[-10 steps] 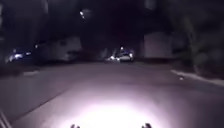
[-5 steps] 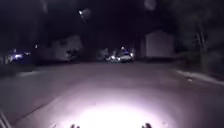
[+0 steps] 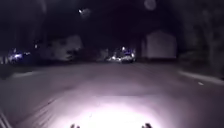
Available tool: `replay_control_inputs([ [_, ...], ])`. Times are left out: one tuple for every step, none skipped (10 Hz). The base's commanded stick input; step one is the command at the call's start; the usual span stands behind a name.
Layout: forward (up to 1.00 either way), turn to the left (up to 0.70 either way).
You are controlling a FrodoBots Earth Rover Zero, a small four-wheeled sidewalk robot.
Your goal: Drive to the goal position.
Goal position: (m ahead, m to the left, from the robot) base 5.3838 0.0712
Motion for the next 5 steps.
replay_control_inputs([
  [0.7, 0.0],
  [0.7, 0.0],
  [0.7, 0.0],
  [0.7, 0.0],
  [0.7, 0.0],
])
